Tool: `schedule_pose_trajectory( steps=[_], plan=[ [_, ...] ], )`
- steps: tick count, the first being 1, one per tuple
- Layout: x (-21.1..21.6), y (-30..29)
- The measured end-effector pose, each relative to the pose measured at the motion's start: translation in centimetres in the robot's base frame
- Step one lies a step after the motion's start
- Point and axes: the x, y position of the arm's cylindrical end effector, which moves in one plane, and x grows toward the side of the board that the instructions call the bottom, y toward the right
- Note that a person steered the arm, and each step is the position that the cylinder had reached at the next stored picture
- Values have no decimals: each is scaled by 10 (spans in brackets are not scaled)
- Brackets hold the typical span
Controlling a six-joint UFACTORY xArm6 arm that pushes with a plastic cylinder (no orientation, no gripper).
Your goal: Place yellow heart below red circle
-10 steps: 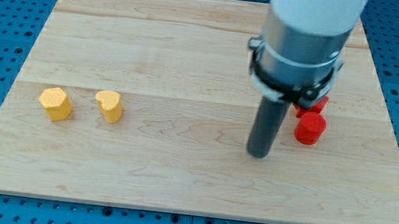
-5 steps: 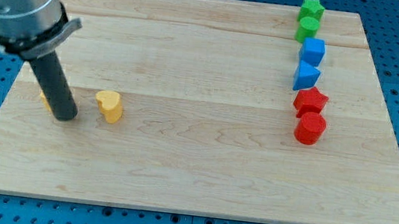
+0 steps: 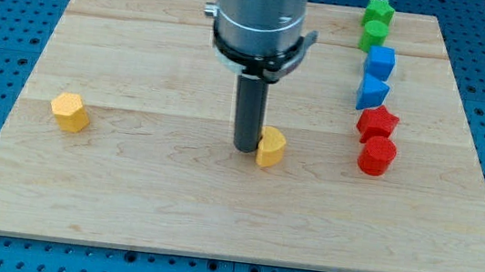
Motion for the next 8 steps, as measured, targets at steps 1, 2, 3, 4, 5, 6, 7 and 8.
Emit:
schedule_pose_trajectory(
  steps=[1, 2, 3, 4, 5, 6, 7, 8],
  plan=[
    [-2, 24],
    [-4, 35],
    [-10, 39],
    [-17, 48],
    [-26, 55],
    [-36, 58],
    [-36, 65],
    [-25, 71]
  ],
)
